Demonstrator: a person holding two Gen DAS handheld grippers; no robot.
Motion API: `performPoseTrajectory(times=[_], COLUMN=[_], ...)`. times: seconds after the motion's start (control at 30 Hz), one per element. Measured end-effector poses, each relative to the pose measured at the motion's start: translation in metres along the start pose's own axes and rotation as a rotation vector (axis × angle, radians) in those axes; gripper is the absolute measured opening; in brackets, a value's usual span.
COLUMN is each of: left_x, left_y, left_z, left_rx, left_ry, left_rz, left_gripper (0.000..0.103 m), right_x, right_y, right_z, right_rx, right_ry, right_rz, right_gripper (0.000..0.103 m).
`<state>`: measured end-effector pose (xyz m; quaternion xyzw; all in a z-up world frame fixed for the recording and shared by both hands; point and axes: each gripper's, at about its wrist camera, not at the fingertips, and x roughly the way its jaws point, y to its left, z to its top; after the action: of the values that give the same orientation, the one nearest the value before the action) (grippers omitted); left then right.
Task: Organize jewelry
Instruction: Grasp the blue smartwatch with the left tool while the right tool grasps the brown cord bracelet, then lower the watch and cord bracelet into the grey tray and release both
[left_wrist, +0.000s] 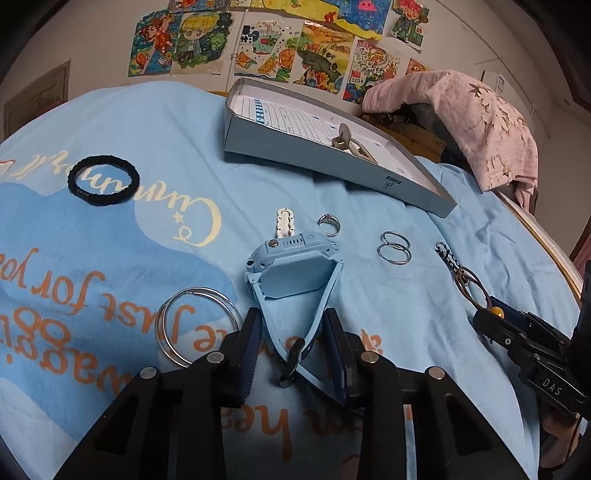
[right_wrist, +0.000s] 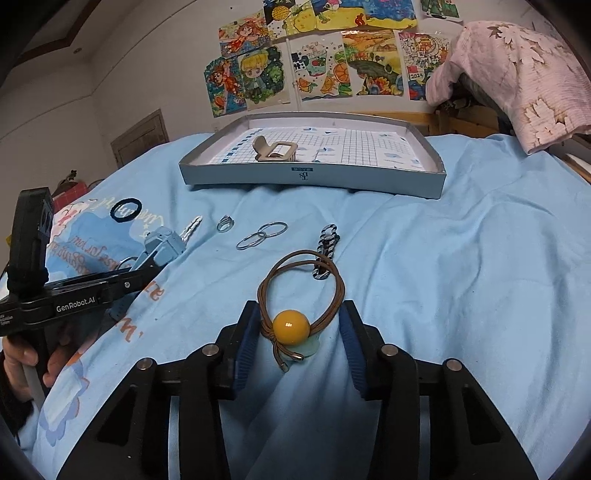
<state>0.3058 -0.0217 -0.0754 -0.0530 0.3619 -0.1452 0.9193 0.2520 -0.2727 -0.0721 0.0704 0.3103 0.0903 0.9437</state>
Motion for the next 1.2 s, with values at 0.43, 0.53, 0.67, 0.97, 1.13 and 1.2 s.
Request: performPoseTrajectory(times=[0.43, 0.53, 0.67, 0.97, 1.13, 1.2], left_x=[-0.029, -0.038, -0.04, -0.042, -0.045, -0.046], left_y=[-0.008, -0.017, -0.017, -0.016, -0.02, -0.025], left_z=[-0.023, -0.031, -0.032, -0.033, -0.02, -0.013], left_rx=[0.026, 0.059, 0.055, 0.037, 0.006, 0.008], left_ry=[-0.058, -0.059, -0.054, -0.079, -0.084, -0.087], left_rz=[-0.057, -0.072, -0.092, -0.12, -0.107, -0.079], left_gripper=[0.023, 0.022, 0.021, 0.017, 0.016, 0.015], right_x=[-0.009, -0.009, -0.012, -0.017, -0.036, -0.04], right_y=[-0.004, -0.003, 0.001, 0.019, 0.021, 0.019], right_z=[0.003, 0.002, 0.001, 0.0, 0.01, 0.013], right_rx=[0.014, 0.011, 0.006, -0.091, -0.132, -0.13], right_ry=[-0.046, -0.039, -0.036, -0.041, -0.151, -0.174], right_rz=[0.041, 0.051, 0.07, 0.048, 0.021, 0.015], right_gripper=[0.021, 0.021, 0.021, 0.02, 0.02, 0.02])
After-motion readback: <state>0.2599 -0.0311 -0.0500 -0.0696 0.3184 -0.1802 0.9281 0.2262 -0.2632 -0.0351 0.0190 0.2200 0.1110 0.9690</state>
